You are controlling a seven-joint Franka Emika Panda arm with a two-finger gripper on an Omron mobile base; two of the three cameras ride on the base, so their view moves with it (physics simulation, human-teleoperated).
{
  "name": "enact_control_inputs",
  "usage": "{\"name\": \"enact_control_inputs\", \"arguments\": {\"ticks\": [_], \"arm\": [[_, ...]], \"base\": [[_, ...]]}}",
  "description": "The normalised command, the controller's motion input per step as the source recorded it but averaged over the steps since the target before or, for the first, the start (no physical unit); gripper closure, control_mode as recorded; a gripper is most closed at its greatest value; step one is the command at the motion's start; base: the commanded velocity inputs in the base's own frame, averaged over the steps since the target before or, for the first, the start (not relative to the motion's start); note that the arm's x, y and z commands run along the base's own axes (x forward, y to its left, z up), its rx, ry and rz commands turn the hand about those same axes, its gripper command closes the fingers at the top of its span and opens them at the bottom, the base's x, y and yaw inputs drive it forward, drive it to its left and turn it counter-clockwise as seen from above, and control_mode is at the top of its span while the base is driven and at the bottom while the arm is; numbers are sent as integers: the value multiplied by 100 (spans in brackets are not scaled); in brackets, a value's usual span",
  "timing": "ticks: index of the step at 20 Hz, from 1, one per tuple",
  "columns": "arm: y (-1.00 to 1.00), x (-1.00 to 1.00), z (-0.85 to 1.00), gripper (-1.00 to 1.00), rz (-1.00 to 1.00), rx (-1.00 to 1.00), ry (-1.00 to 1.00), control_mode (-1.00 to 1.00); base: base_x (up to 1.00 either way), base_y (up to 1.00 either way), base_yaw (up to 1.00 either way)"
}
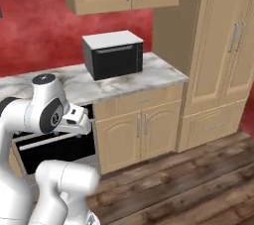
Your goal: Place one of the steaks on the plate and the other in the bowl. Then place the bowl in the fridge.
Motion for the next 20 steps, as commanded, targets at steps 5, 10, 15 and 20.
{"name": "enact_control_inputs", "arguments": {"ticks": [5, 10, 15, 20], "arm": [[0, 0, 0, -100, 0, 0, 0, 100], [0, 0, 0, -100, 0, 0, 0, 100], [0, 0, 0, -100, 0, 0, 0, 100], [0, 0, 0, -100, 0, 0, 0, 100]], "base": [[-23, 2, -83], [-14, 0, -86], [-9, 13, -83], [-1, 30, -77]]}}
